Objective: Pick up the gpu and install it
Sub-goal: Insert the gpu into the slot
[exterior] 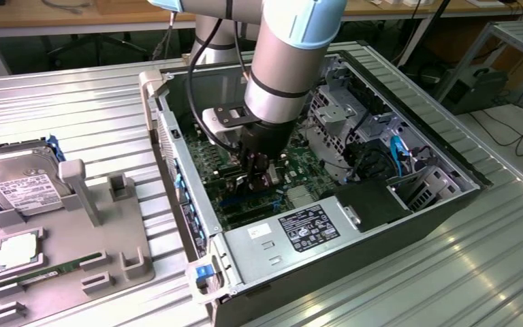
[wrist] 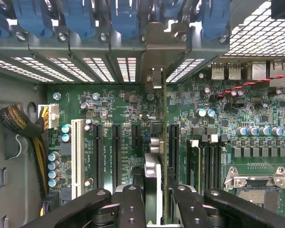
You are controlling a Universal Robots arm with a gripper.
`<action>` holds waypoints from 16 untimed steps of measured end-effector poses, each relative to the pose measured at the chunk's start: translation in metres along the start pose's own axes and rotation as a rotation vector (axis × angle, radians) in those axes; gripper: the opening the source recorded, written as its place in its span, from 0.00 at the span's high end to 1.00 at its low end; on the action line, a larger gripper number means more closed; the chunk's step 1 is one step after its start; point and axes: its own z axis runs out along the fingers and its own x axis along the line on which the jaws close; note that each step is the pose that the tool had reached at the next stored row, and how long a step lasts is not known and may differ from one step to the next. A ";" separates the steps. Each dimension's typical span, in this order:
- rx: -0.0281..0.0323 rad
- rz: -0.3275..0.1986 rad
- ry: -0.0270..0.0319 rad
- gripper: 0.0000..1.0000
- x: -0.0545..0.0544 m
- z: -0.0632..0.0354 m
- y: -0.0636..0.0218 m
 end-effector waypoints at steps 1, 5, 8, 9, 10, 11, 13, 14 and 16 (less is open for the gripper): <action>0.0000 0.000 0.0000 0.72 0.000 0.0000 0.0000; 0.0000 0.000 0.0023 0.72 0.000 0.0000 0.0000; 0.0001 0.000 0.0046 0.72 -0.001 0.0001 0.0000; 0.0000 0.000 0.0048 0.72 -0.002 0.0001 0.0002; 0.0000 0.000 0.0047 0.72 -0.002 0.0001 0.0003; 0.0000 0.000 0.0047 0.72 -0.002 0.0001 0.0003; 0.0000 0.000 0.0046 0.72 -0.002 0.0003 0.0005; 0.0000 0.000 0.0047 0.72 -0.002 0.0003 0.0006; 0.0000 0.000 0.0047 0.72 -0.002 0.0004 0.0009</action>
